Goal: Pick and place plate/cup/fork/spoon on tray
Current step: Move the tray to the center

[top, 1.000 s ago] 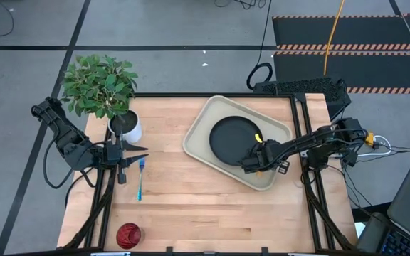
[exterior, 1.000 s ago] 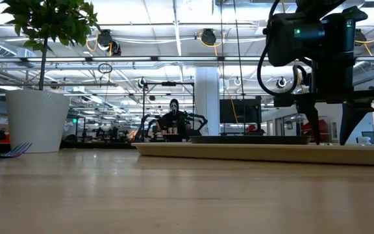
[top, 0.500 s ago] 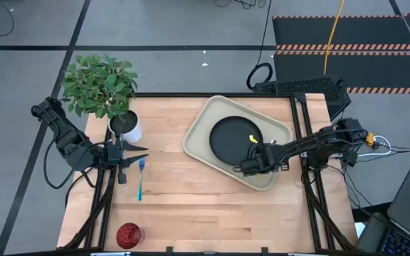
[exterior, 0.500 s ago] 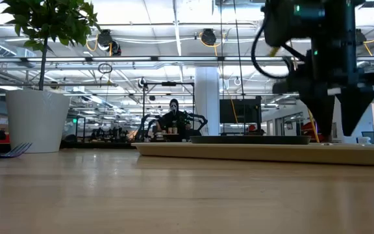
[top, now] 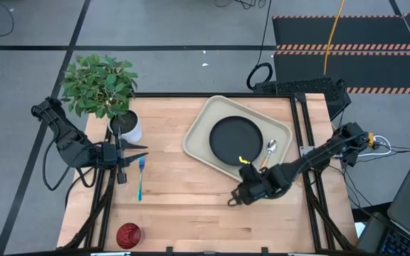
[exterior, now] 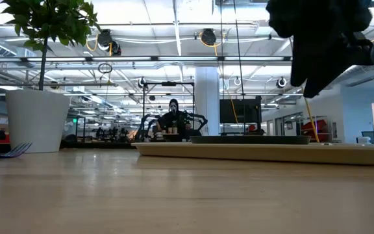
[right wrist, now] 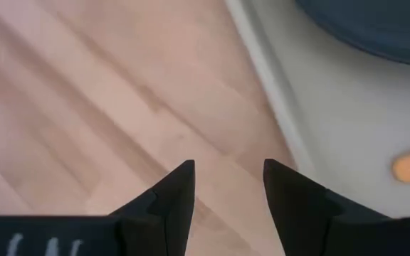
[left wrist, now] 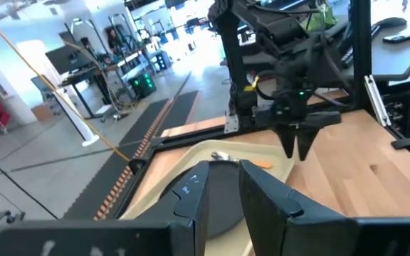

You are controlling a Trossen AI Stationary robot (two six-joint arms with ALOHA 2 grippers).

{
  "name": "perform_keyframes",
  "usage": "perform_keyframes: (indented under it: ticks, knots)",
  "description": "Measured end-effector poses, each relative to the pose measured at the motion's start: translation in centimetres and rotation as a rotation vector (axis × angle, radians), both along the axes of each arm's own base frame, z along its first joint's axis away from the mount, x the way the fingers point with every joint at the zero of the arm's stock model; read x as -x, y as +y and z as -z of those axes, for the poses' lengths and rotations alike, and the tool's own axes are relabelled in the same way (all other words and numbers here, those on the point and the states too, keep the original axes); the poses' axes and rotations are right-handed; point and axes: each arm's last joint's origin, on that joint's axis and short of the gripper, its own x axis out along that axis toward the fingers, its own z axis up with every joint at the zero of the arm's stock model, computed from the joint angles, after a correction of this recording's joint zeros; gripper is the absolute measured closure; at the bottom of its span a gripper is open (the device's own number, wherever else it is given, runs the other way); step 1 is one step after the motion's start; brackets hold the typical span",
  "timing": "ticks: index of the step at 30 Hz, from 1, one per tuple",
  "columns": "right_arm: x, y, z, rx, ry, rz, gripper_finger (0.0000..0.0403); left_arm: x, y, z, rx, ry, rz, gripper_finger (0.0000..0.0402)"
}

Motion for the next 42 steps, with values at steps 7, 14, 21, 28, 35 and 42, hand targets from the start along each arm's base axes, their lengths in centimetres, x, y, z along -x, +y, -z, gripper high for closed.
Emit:
perform_keyframes:
  ticks: [7,14,21,28,35,42]
  knots:
    - [0.6,0.6,0.2,0.088,0.049,-0.192,0.0246,0.0,0.0,-0.1,-0.074,0.003,0.008,0.0321]
    - [0.8,0.6,1.9,0.131,0.221,-0.372,0.0246,0.0,0.0,0.0,-0.180,0.031,0.018,0.0321]
    - [1.0,0.4,3.8,0.180,0.380,-0.433,0.0246,-0.1,0.2,0.1,-0.257,0.054,0.013,0.0321]
    - [1.1,0.3,5.7,0.193,0.413,-0.464,0.0246,-0.6,1.1,0.0,-0.273,0.059,-0.060,0.0321]
    - [1.2,-0.2,6.3,0.204,0.423,-0.494,0.0255,-1.2,2.3,-0.2,-0.256,0.053,-0.155,0.0321]
    - [1.1,-0.2,7.8,0.207,0.324,-0.573,0.0358,-1.6,3.2,-0.2,-0.247,0.060,-0.223,0.0321]
